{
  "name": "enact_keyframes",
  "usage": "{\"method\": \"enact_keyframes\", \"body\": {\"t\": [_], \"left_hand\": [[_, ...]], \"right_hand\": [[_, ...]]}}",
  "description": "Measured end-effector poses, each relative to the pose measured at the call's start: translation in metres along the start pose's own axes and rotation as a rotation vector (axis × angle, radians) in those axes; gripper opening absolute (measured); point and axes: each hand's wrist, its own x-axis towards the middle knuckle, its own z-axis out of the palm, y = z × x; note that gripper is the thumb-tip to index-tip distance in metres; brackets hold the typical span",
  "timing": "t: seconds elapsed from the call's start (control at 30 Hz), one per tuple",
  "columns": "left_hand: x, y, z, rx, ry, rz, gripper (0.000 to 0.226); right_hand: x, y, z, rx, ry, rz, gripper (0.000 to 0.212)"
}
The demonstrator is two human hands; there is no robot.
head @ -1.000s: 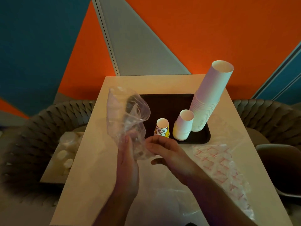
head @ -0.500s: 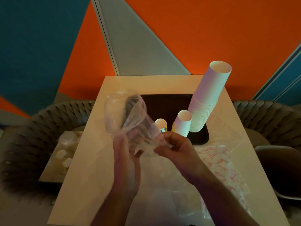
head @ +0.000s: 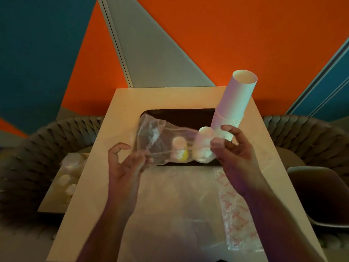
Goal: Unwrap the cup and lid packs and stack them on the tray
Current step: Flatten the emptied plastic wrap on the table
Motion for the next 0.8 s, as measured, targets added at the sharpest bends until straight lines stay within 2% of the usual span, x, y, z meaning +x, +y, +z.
{"method": "enact_keyframes", "body": {"t": [0.03,0.1,0.17,0.23,0.43,0.5,0.53,0.6,0.67,0.8], "left_hand": [[-0.003,-0.003,0.0,0.015,0.01,-0.022,0.036],[-0.008,-0.007,0.0,0.073,0.003,-0.057,0.037],[-0.01,-0.009,-0.001,0.093,-0.055,-0.102,0.036],[-0.01,-0.007,-0.003,0.053,-0.114,-0.18,0.019],[-0.005,0.001,-0.006,0.251,-0.203,-0.374,0.057],[-0.001,0.005,0.001,0.305,-0.227,-0.439,0.048],[0.001,0.005,0.004,0.313,-0.218,-0.46,0.043],[0.007,0.003,0.009,0.321,-0.17,-0.443,0.034],[0.011,0.001,0.013,0.282,-0.124,-0.377,0.023],[0.016,0.003,0.008,0.203,-0.041,-0.274,0.018]], "right_hand": [[0.002,-0.001,0.0,0.056,0.066,-0.01,0.04],[0.003,-0.003,0.0,0.109,0.149,-0.041,0.037],[0.003,-0.004,0.0,0.088,0.162,-0.083,0.033],[0.002,-0.005,0.0,0.037,0.133,-0.115,0.034],[-0.001,-0.004,0.0,-0.173,0.034,-0.174,0.024],[-0.002,-0.004,0.001,-0.208,-0.026,-0.175,0.019],[-0.002,-0.003,0.0,-0.225,-0.053,-0.168,0.025],[-0.004,-0.003,-0.003,-0.248,-0.088,-0.145,0.036],[-0.006,-0.004,-0.007,-0.264,-0.106,-0.138,0.038],[-0.008,-0.006,-0.017,-0.33,-0.121,-0.099,0.052]]}}
